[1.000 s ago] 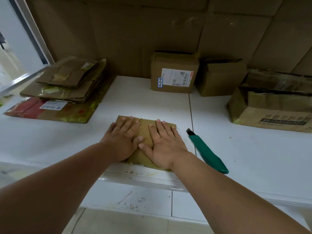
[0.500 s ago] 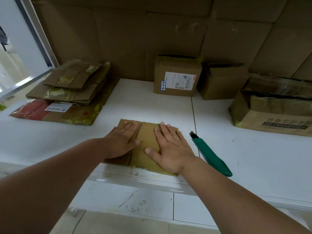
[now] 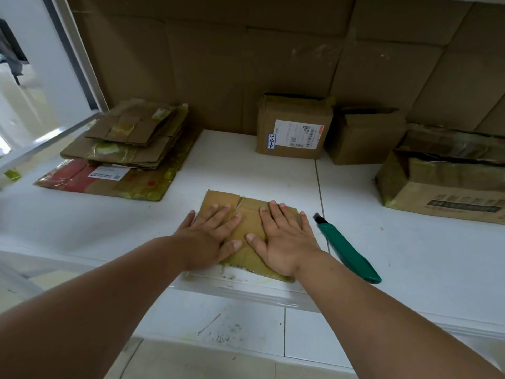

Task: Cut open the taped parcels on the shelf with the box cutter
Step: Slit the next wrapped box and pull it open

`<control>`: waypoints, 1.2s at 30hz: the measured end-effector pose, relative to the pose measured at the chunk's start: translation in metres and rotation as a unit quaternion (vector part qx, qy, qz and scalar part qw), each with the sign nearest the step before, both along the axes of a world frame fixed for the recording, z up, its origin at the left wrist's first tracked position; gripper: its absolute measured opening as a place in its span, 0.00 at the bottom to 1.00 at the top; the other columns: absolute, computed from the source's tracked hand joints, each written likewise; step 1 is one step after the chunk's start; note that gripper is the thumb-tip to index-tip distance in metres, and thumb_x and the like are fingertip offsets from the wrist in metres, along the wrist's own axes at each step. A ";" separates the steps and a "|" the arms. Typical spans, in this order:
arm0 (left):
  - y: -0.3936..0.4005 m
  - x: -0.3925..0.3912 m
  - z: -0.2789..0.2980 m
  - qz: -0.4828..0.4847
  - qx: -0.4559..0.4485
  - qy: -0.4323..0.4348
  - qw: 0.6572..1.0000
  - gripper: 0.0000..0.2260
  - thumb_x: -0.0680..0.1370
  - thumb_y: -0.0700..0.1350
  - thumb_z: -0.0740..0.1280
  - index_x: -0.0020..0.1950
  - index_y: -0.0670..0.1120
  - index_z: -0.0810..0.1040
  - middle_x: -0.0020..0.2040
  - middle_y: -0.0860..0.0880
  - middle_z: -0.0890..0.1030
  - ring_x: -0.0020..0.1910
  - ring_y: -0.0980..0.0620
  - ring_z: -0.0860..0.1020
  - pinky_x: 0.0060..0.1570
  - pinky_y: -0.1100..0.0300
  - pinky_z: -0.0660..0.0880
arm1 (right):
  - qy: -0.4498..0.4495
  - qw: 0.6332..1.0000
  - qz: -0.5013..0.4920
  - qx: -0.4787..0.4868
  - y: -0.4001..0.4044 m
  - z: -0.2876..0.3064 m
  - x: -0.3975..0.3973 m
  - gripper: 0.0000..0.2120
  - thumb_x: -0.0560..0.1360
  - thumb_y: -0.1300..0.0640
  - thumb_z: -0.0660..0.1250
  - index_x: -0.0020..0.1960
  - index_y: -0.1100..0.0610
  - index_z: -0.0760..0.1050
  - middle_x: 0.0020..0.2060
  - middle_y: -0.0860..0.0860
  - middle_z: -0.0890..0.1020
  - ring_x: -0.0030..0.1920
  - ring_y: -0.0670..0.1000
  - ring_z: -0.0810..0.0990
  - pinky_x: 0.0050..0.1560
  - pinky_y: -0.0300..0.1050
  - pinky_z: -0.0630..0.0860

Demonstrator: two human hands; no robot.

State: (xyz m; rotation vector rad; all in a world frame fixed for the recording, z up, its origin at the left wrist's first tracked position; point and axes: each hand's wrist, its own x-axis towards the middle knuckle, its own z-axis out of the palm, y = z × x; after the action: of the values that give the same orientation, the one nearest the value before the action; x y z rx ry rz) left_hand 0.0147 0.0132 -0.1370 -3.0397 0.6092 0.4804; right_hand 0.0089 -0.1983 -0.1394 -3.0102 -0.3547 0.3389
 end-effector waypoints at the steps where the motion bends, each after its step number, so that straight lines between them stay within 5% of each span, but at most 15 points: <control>1: -0.001 0.000 0.001 -0.003 0.004 0.003 1.000 0.32 0.77 0.70 0.41 0.76 0.62 0.32 0.78 0.54 0.33 0.77 0.53 0.33 0.74 0.44 0.36 | 0.003 1.000 -0.004 -0.001 0.000 0.000 0.000 0.39 0.75 0.29 0.37 0.79 0.47 0.35 0.78 0.46 0.34 0.77 0.48 0.32 0.74 0.56 0.29; 12: 0.007 0.011 0.010 -0.031 0.029 -0.001 0.999 0.38 0.74 0.74 0.49 0.76 0.64 0.34 0.78 0.56 0.33 0.77 0.51 0.33 0.73 0.41 0.36 | 0.026 0.997 -0.070 0.020 0.012 0.006 -0.007 0.42 0.73 0.26 0.43 0.80 0.46 0.41 0.80 0.47 0.41 0.79 0.53 0.38 0.74 0.62 0.33; 17: 0.030 0.014 0.012 0.010 -0.003 -0.083 0.996 0.31 0.76 0.71 0.49 0.77 0.66 0.47 0.79 0.56 0.49 0.77 0.49 0.49 0.71 0.43 0.49 | -0.047 0.992 -0.117 -0.001 0.016 0.016 -0.011 0.39 0.70 0.25 0.42 0.71 0.46 0.62 0.66 0.52 0.66 0.68 0.59 0.61 0.69 0.62 0.53; 21: 0.043 0.017 0.012 0.055 -0.027 -0.124 0.990 0.28 0.79 0.67 0.52 0.77 0.63 0.54 0.77 0.56 0.58 0.75 0.51 0.57 0.70 0.45 0.55 | -0.111 0.983 -0.144 0.011 0.018 0.014 -0.014 0.25 0.78 0.34 0.48 0.66 0.48 0.67 0.58 0.52 0.68 0.60 0.57 0.65 0.60 0.56 0.62; 26: 0.043 0.017 0.010 0.076 -0.065 -0.124 0.987 0.25 0.79 0.64 0.55 0.74 0.58 0.60 0.73 0.56 0.67 0.71 0.53 0.66 0.69 0.46 0.56 | -0.072 0.973 -0.217 0.030 0.029 0.018 -0.011 0.30 0.76 0.34 0.56 0.69 0.53 0.64 0.64 0.55 0.67 0.65 0.59 0.65 0.63 0.55 0.65; 28: 0.046 0.017 0.009 0.070 -0.072 -0.097 0.990 0.27 0.78 0.66 0.53 0.75 0.57 0.57 0.76 0.55 0.64 0.73 0.52 0.64 0.71 0.44 0.53 | -0.047 0.972 -0.231 0.021 0.030 0.024 -0.008 0.31 0.75 0.32 0.58 0.67 0.54 0.67 0.63 0.55 0.68 0.65 0.60 0.65 0.62 0.55 0.66; 32: 0.052 0.015 0.008 0.051 -0.057 -0.010 0.997 0.46 0.69 0.78 0.51 0.79 0.56 0.44 0.80 0.56 0.46 0.79 0.55 0.45 0.74 0.41 0.42 | 0.002 0.961 -0.270 0.062 0.032 0.029 -0.006 0.35 0.68 0.30 0.67 0.65 0.52 0.69 0.61 0.54 0.69 0.64 0.58 0.67 0.60 0.53 0.69; 36: 0.052 0.015 0.006 0.049 -0.055 0.009 0.997 0.52 0.62 0.80 0.49 0.79 0.57 0.40 0.80 0.56 0.40 0.78 0.54 0.40 0.74 0.40 0.39 | 0.022 0.939 -0.318 0.131 0.031 0.028 -0.005 0.39 0.63 0.32 0.74 0.64 0.52 0.68 0.60 0.53 0.72 0.62 0.57 0.71 0.60 0.53 0.72</control>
State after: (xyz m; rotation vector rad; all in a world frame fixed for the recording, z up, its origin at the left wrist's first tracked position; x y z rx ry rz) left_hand 0.0301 0.0649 -0.1308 -3.1842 0.5051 0.4923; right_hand 0.0038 -0.1673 -0.1115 -2.6529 0.5294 0.2659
